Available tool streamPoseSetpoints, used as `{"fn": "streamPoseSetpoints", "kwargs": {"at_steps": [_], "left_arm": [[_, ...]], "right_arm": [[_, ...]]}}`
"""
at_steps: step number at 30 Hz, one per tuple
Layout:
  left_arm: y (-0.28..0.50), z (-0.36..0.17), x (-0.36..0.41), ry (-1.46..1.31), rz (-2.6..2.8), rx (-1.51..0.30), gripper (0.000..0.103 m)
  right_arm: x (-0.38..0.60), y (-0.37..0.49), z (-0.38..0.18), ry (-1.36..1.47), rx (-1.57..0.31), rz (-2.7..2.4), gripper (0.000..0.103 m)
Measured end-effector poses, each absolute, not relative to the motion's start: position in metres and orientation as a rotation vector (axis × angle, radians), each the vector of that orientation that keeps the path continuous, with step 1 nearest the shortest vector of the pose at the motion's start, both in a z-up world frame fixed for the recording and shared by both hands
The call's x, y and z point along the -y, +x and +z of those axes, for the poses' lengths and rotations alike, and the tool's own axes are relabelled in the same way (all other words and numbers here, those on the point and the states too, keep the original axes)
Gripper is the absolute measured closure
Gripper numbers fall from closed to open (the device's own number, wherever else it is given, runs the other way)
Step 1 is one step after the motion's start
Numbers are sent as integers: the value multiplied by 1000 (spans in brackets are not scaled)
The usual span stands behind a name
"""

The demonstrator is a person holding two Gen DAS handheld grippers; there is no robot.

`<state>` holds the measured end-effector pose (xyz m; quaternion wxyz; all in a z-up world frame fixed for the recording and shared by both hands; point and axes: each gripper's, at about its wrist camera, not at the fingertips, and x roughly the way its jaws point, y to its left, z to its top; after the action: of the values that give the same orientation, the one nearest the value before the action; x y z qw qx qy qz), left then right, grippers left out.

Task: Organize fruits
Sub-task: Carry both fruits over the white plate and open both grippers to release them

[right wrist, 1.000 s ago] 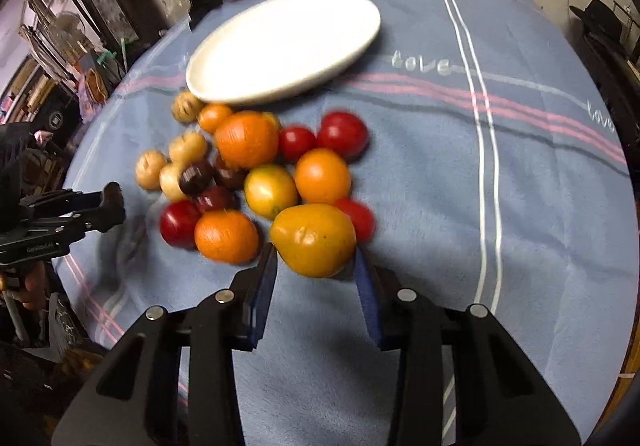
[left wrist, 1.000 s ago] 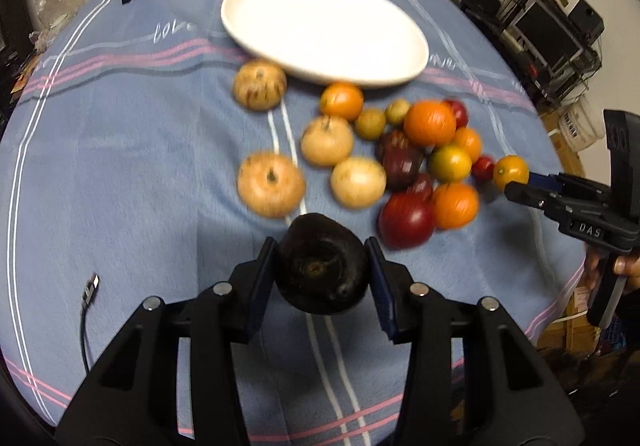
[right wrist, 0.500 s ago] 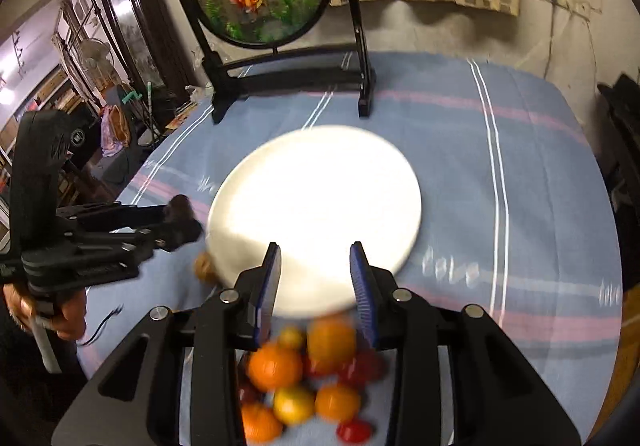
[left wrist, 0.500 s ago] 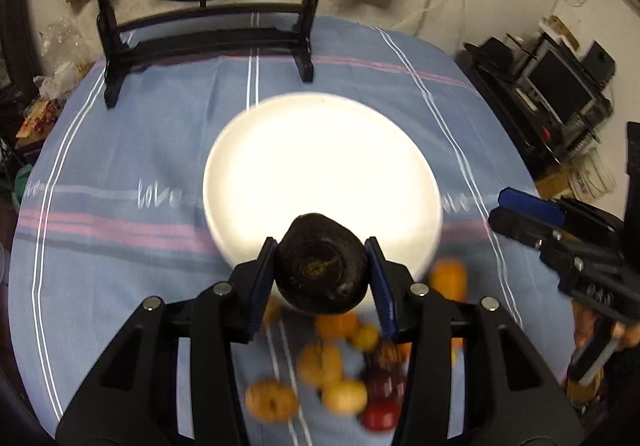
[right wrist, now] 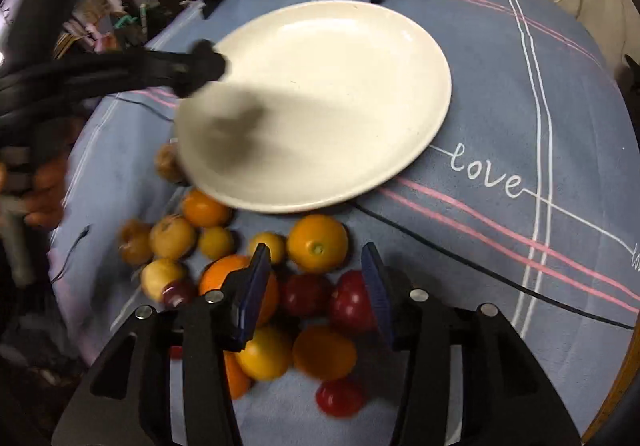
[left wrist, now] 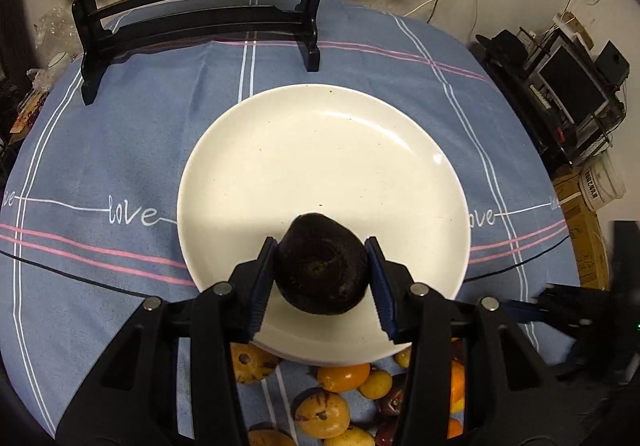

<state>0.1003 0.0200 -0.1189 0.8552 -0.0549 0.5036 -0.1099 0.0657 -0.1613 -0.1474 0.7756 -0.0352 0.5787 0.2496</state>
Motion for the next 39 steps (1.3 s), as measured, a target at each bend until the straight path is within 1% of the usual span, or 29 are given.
{"fn": "streamPoseSetpoints", "kwargs": {"at_steps": [2, 4, 6, 10, 14, 17, 20, 24, 32, 34, 35, 36, 37, 38, 39], "left_arm": [[97, -117, -20, -112, -231, -1060, 58], [93, -116, -20, -104, -223, -1058, 58], [90, -114, -23, -104, -221, -1056, 58], [88, -110, -29, -128, -215, -1045, 58], [92, -105, -27, -127, -218, -1035, 58], [101, -106, -24, -124, -205, -1041, 58], [113, -113, -18, -66, -165, -1057, 58], [123, -121, -9, 3, -158, -1059, 58], [142, -138, -5, 25, -157, -1085, 57], [143, -139, -5, 18, -157, -1080, 46], [143, -138, -6, 13, -152, -1073, 33], [143, -136, -6, 6, -149, -1060, 32], [142, -135, -6, 6, -149, -1057, 32], [142, -135, -5, 12, -148, -1052, 31], [142, -135, -5, 13, -146, -1053, 31]], "right_arm": [[156, 78, -163, -56, -1287, 506, 58], [151, 81, -168, -60, -1302, 545, 65], [148, 76, -160, -125, -1293, 553, 65], [156, 71, -133, -109, -1263, 586, 65], [157, 91, -94, -71, -1154, 598, 65], [142, 111, -80, -51, -1080, 587, 65], [133, 142, -90, -20, -1072, 558, 65], [125, 172, -111, 40, -1121, 537, 65], [107, 197, -129, 11, -1199, 527, 63], [111, 202, -134, 44, -1234, 510, 63], [113, 204, -136, 61, -1244, 505, 63], [116, 205, -137, 87, -1251, 512, 61], [121, 205, -137, 122, -1253, 526, 47], [125, 204, -136, 164, -1250, 536, 38], [128, 203, -133, 196, -1233, 531, 34]]}}
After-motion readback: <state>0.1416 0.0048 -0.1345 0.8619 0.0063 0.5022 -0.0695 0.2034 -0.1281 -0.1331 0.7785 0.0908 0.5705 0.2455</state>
